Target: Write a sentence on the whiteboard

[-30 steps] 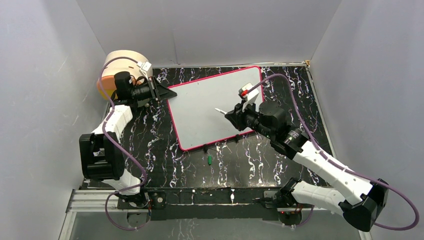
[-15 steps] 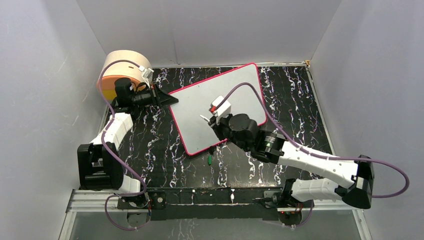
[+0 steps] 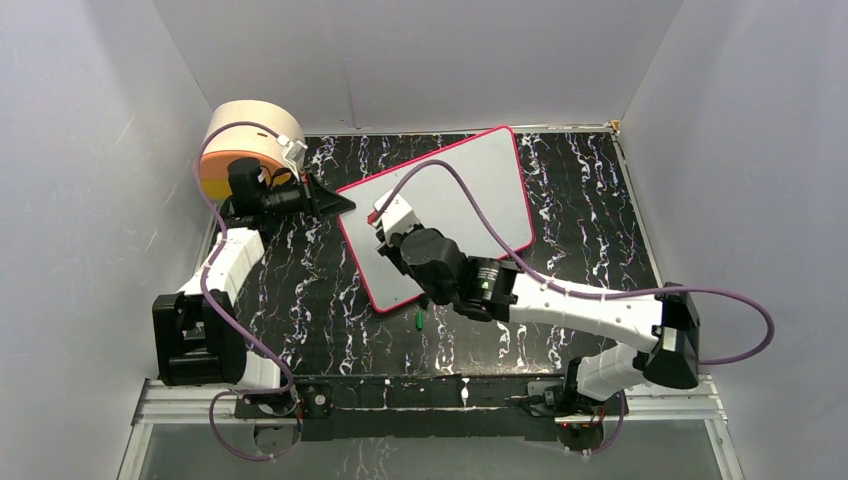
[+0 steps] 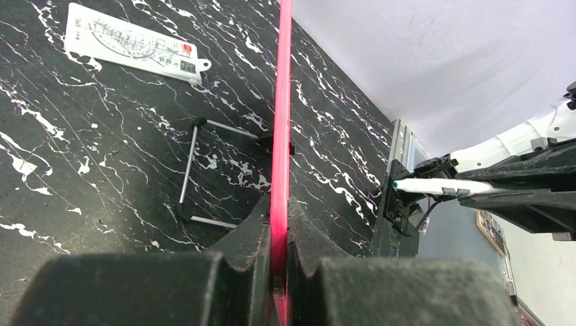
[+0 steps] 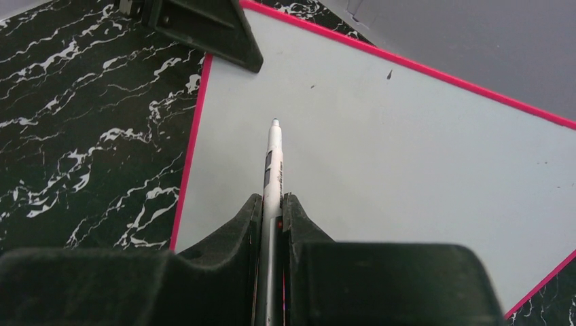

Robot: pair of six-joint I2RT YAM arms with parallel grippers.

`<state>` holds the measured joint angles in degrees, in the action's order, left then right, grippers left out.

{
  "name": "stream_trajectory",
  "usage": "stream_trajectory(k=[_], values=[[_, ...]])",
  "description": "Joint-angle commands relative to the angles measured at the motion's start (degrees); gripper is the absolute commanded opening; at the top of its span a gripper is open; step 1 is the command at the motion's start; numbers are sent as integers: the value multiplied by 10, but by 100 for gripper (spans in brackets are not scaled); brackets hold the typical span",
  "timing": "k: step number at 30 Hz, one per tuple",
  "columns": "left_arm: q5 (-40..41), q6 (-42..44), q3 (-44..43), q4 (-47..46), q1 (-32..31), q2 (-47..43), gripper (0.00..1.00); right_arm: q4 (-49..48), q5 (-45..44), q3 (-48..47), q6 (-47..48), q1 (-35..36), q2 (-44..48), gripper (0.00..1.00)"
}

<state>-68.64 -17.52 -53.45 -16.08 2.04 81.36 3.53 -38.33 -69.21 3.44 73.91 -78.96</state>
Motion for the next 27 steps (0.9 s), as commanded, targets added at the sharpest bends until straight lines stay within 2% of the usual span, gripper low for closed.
stream_trajectory(k=[1, 15, 27], values=[[16, 55, 2, 32, -2, -18, 0, 30, -46, -83, -20, 0, -40, 0], [28, 60, -1, 39, -3, -21, 0, 122, -64, -187, -63, -4, -138, 0], [29, 57, -2, 39, -2, -15, 0, 104, -77, -200, -57, -7, -161, 0]])
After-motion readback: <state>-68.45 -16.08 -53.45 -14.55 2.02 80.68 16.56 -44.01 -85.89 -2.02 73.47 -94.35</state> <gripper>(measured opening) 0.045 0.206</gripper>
